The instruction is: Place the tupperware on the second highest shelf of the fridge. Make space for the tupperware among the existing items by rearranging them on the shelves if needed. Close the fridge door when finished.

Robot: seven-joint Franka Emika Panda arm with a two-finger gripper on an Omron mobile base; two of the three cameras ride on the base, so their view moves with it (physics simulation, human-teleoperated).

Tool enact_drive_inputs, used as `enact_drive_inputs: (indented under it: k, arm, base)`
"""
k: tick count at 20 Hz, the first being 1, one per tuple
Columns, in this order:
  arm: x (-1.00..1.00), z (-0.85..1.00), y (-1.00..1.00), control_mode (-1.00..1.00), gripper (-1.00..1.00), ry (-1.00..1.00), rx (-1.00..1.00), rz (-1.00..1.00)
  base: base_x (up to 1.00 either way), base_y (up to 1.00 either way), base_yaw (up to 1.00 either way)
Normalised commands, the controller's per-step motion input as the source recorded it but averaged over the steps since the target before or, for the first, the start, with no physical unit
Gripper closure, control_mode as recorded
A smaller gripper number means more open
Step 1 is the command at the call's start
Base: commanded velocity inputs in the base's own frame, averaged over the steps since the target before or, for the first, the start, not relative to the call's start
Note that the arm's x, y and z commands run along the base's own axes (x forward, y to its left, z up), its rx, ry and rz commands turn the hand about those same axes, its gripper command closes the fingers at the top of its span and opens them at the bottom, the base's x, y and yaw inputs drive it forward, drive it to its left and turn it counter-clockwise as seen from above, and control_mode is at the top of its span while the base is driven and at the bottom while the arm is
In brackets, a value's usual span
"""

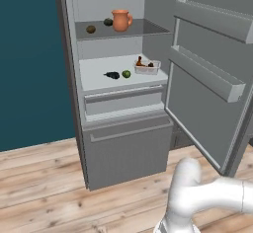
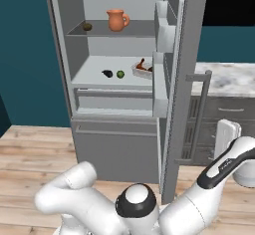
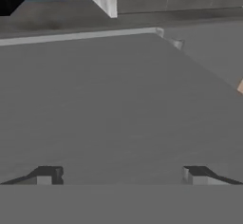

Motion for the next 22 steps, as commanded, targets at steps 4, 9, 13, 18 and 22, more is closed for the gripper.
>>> enact_drive_inputs:
  k: [4,9,13,18,22]
  arm:
    - [0.54,-0.15,0.00,-1.00,-1.00,0.10,0.12,0.26]
    - [0.15,-0.18,0.12,-1.00,-1.00,0.02,0.15,0.34]
    - [-0.09,-0.47,0.64,-1.00,-1.00,0.00,0.19,0.47]
    - [-0.21,-0.57,0.96,-1.00,-1.00,-0.03,0.17,0.47]
    - [-0.43,-0.50,1.00,-1.00,-1.00,-0.20,0.09,0.43]
  base:
    - [0.00,0.00,0.00]
    - [0.00,0.00,0.00]
    - [0.00,0.00,0.00]
    - [0.00,0.00,0.00]
    - [0.00,0.00,0.00]
